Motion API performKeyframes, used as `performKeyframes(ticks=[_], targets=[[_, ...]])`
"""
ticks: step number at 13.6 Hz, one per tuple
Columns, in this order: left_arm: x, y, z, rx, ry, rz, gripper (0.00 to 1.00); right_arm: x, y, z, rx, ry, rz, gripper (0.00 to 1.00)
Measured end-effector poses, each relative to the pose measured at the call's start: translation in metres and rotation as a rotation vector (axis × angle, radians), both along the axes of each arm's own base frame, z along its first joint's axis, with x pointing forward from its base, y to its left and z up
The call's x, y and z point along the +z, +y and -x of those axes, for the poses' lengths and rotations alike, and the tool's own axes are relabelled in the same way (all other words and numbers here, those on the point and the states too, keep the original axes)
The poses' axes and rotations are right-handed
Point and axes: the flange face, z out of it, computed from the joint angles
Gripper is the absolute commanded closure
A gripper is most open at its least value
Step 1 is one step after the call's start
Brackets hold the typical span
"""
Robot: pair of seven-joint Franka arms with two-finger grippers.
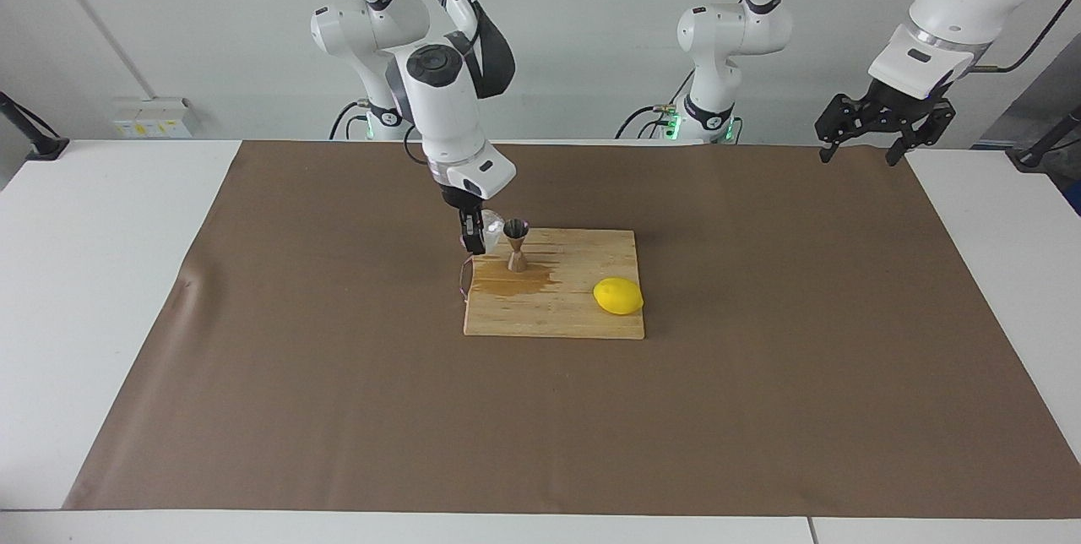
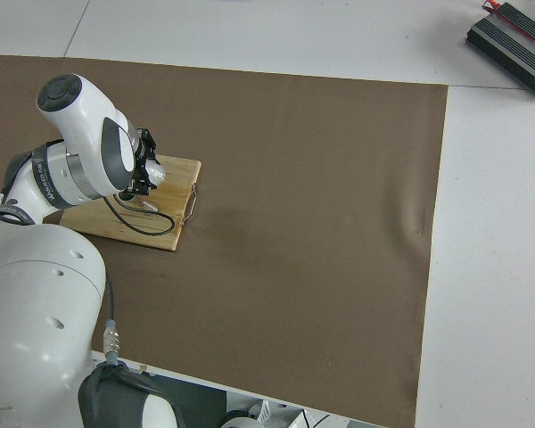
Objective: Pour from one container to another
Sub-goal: 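Tilt the white cup over the jigger with the right gripper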
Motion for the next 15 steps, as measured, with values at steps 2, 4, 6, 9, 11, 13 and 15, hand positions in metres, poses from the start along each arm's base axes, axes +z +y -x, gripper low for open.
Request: performKeyframes(ticks=[2,4,6,9,11,13,15], targets=[[0.0,0.0,0.0,0.0,0.0,0.0,0.0,0.004,0.005,0.001,0.035,-0.029,0.043,1.0],[0.0,0.0,0.0,0.0,0.0,0.0,0.0,0.006,0.017,0.005,0.048,-0.06,0.084,1.0],[0.0,0.0,0.0,0.0,0.0,0.0,0.0,0.006,0.026,0.009,0.072,-0.086,0.128,1.0],[0.0,0.0,0.0,0.0,0.0,0.0,0.0,0.006,0.039,0.016,0.131,-0.118,0.188,1.0],[0.0,0.0,0.0,0.0,0.0,0.0,0.0,0.007,0.046,0.02,0.172,-0.144,0.227,1.0],[0.0,0.0,0.0,0.0,0.0,0.0,0.0,0.007,0.053,0.026,0.215,-0.163,0.276,1.0],[0.0,0.0,0.0,0.0,0.0,0.0,0.0,0.007,0.054,0.027,0.235,-0.174,0.309,1.0]])
